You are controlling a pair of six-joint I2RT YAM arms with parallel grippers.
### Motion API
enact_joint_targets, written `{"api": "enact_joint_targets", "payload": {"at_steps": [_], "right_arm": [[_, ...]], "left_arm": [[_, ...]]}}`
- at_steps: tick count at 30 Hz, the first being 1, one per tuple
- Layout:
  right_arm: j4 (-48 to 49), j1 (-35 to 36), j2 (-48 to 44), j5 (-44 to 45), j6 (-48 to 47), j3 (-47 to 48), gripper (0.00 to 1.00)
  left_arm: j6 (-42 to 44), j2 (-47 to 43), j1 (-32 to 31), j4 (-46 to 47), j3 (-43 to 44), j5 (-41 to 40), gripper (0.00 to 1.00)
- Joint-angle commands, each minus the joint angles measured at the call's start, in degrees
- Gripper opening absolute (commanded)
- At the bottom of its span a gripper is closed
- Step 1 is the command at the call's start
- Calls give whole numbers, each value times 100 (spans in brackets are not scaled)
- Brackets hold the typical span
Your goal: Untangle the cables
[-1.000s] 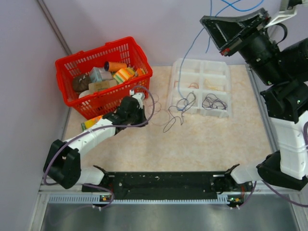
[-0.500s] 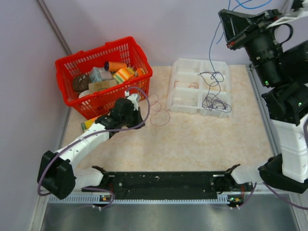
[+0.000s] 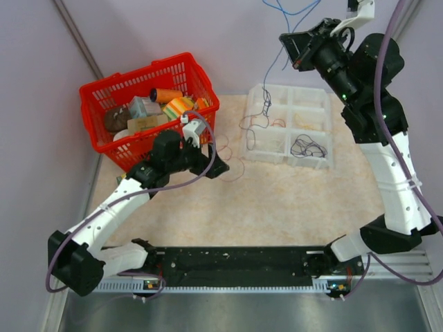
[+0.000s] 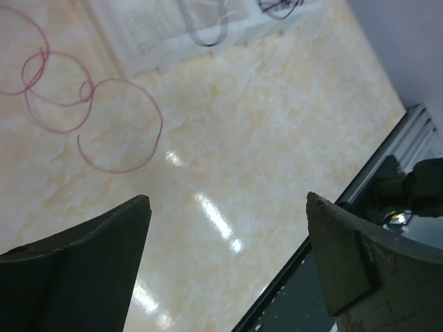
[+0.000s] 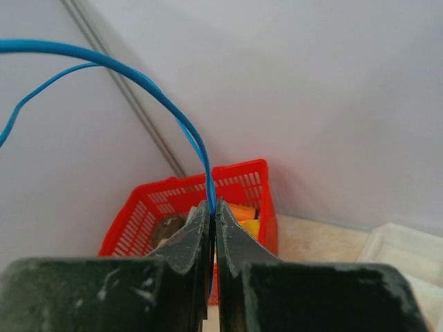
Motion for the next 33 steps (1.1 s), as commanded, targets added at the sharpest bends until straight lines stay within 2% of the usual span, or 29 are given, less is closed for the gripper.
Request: {"api": "enact_joint_targets", "payload": {"at_steps": [1, 5, 8, 11, 13, 15, 18, 22, 24, 27, 33], "right_arm": [[508, 1, -332, -797, 858, 79, 0], [579, 1, -157, -1132, 1246, 526, 0], [649, 1, -112, -1237, 1544, 598, 0], [781, 1, -156, -1386, 1835, 545, 0], [904, 10, -174, -1466, 2010, 510, 0], [965, 1, -183, -1510, 2108, 562, 0], [983, 10, -165, -1572, 2231, 729, 0], [983, 1, -200, -1607, 2214, 966, 0], [966, 10, -270, -1554, 2109, 976, 0], [948, 10, -350, -1493, 2038, 932, 0], [939, 19, -481, -1493, 1950, 774, 0]], "left_arm": [[-115, 81, -54, 1263, 457, 277, 99], [235, 564, -89, 1597, 932, -4, 99], [806, 995, -299, 1712, 1388, -635, 99], [1807, 1329, -861, 1729, 1854, -1812, 99], [2396, 1531, -1248, 2034, 1935, -2131, 99], [2356, 1637, -1416, 2536, 1786, -1774, 99], [1812, 1795, -1443, 3415, 1513, -336, 98], [1022, 2313, -1443, 3679, 1724, 1827, 80], [293, 2533, -1451, 4311, 1645, 2873, 79], [-526, 2666, -1452, 4989, 1478, 3308, 84], [-773, 2762, -1443, 5043, 1680, 3300, 85]]}}
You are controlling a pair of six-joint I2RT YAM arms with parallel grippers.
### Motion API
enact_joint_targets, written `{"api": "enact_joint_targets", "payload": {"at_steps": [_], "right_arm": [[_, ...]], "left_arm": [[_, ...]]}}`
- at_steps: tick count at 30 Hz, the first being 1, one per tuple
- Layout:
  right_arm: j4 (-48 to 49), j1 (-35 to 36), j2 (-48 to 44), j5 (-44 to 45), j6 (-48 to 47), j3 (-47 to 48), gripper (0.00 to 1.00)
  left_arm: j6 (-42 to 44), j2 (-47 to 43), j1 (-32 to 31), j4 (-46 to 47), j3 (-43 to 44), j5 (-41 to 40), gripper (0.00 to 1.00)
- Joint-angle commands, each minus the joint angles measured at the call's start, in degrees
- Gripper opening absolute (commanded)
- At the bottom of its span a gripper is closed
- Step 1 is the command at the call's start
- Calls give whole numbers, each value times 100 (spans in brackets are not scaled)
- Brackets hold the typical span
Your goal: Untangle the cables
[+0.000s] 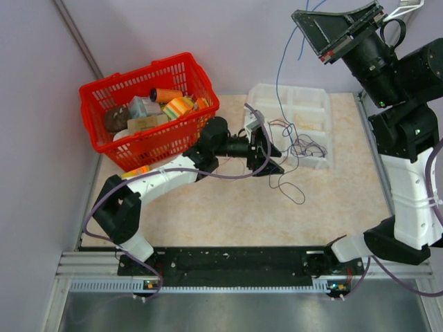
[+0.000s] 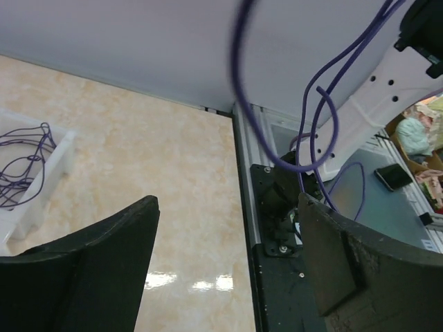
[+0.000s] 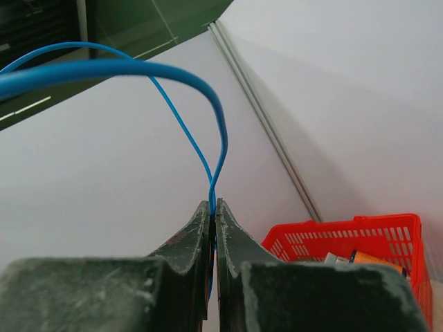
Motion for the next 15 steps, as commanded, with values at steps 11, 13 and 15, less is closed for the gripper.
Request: {"api": "enact_joint_targets", "payload": {"at_steps": [11, 13, 15], "right_arm": [[194, 8, -241, -48, -151, -126, 0], [185, -1, -233, -65, -151, -135, 0], [194, -1, -224, -74, -168, -135, 0]], "left_arm": [[180, -459, 79, -1563, 770, -2444, 97], [349, -442, 105, -1855, 973, -2902, 95], [420, -512, 114, -1847, 1000, -3184, 87]]}}
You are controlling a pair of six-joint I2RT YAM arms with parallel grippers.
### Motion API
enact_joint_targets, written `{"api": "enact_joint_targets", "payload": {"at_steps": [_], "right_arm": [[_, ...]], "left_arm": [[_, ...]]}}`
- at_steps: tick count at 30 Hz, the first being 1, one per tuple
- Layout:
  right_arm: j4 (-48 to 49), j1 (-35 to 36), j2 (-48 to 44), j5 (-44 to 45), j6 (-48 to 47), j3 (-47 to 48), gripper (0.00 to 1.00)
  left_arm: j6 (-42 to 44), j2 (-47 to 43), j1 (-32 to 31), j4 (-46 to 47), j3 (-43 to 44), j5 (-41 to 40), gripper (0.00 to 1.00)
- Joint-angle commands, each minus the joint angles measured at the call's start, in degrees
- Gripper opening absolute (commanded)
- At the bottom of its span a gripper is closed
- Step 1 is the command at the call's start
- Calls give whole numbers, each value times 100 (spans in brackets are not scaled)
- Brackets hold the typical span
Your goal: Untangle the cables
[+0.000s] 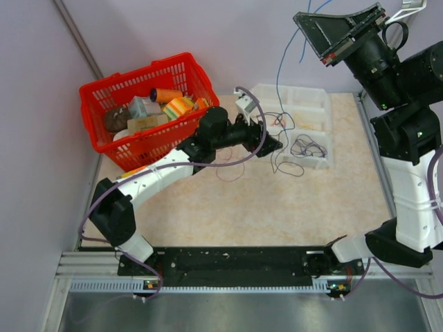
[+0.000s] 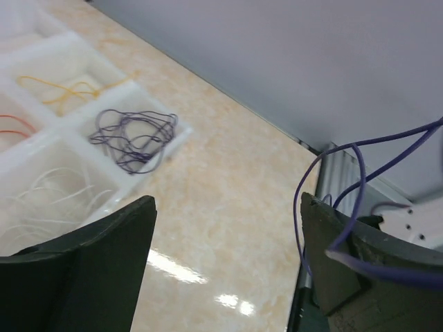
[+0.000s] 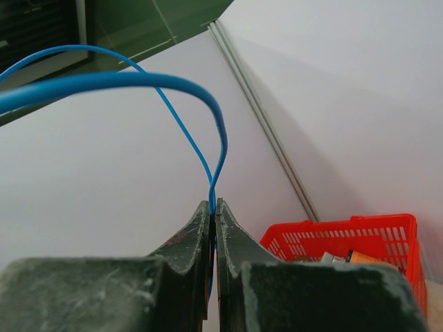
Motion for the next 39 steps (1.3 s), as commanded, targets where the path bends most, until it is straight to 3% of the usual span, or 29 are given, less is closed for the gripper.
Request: {"api": "enact_joint_targets", "payload": {"at_steps": [1, 2, 4, 9, 15, 19, 21, 26, 30, 35, 39], "right_arm": [[153, -6, -82, -66, -77, -12, 0], [153, -6, -82, -83, -94, -21, 0], [161, 3, -73, -101, -94, -30, 0], [188, -6, -29, -153, -59, -30, 0], [249, 3, 24, -233, -15, -73, 0], [249, 3, 15, -241, 11, -109, 0], [249, -6, 6, -241, 11, -126, 0], [267, -5, 15, -285, 11, -118, 0], [284, -6, 33, -312, 29, -83, 0], [355, -6, 68, -312, 99, -39, 0], [390, 3, 41, -259, 187, -109, 0]], "left_arm": [[463, -440, 68, -367, 340, -1126, 74], [481, -466, 77, -305, 331, -995, 63], [507, -466, 86, -252, 366, -714, 58], [586, -563, 209, -489, 419, -535, 71], [683, -800, 367, -1113, 533, -1108, 70], [596, -976, 402, -807, 393, -408, 93], [403, -1037, 393, -544, 296, 7, 98], [147, -1117, 402, -121, 59, 447, 98], [51, -968, 402, -102, 199, 808, 83], [129, -818, 324, -93, 243, 669, 99], [612, -704, 113, 160, 68, 97, 99]]}}
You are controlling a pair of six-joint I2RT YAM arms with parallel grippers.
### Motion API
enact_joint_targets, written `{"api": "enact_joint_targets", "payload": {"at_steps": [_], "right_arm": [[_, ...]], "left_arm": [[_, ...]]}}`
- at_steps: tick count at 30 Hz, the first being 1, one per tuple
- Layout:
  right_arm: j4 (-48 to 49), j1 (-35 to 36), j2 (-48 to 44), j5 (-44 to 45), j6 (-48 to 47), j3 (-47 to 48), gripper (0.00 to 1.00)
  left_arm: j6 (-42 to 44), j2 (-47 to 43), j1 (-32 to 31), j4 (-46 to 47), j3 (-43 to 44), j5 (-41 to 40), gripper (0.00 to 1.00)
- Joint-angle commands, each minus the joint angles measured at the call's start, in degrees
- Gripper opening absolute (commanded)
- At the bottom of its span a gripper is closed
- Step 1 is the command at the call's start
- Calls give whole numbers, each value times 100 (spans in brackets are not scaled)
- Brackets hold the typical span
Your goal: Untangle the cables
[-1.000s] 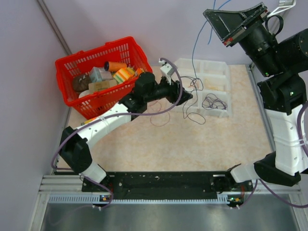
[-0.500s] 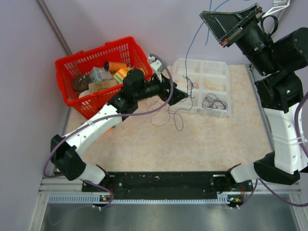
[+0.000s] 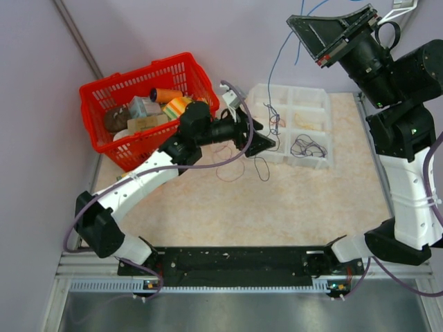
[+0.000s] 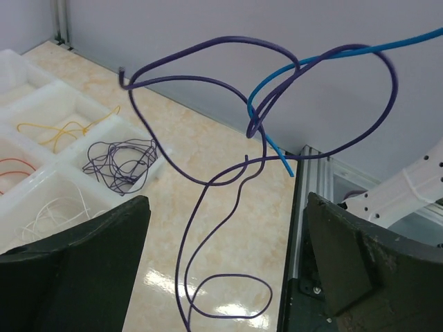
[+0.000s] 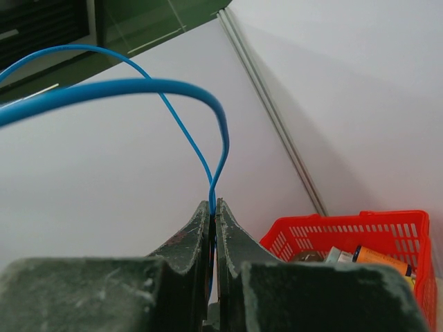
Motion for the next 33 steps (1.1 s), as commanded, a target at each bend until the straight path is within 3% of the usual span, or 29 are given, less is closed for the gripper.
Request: {"api": "enact_joint_targets", "payload": {"at_steps": [1, 6, 10, 12, 15, 16, 25, 28, 33], "right_arm": [[287, 3, 2, 1, 159, -28, 0], [410, 12, 37, -16, 308, -72, 0], [384, 38, 46, -8, 361, -107, 0], [323, 47, 20, 80, 335, -116, 0], [104, 38, -16, 360, 55, -81, 0], [42, 38, -33, 492, -112, -81, 0], [-328, -585, 168, 1951, -1404, 454, 0], [-249, -822, 397, 2172, -1905, 955, 0], [-117, -1253, 687, 2348, -2153, 1177, 0]], "left_arm": [[488, 188, -235, 650, -75, -417, 99], [252, 758, -262, 879, 145, -312, 99], [374, 1111, -315, 669, 470, -365, 84], [401, 1155, -306, 590, 479, -417, 59], [628, 1042, -288, 73, 418, -566, 6], [716, 954, -288, -103, 287, -584, 0], [1183, -707, -113, -1228, -2094, -1549, 0], [1051, -1120, -77, -2010, -2403, -2086, 0], [1025, -1525, -69, -2319, -2738, -2456, 0]]}}
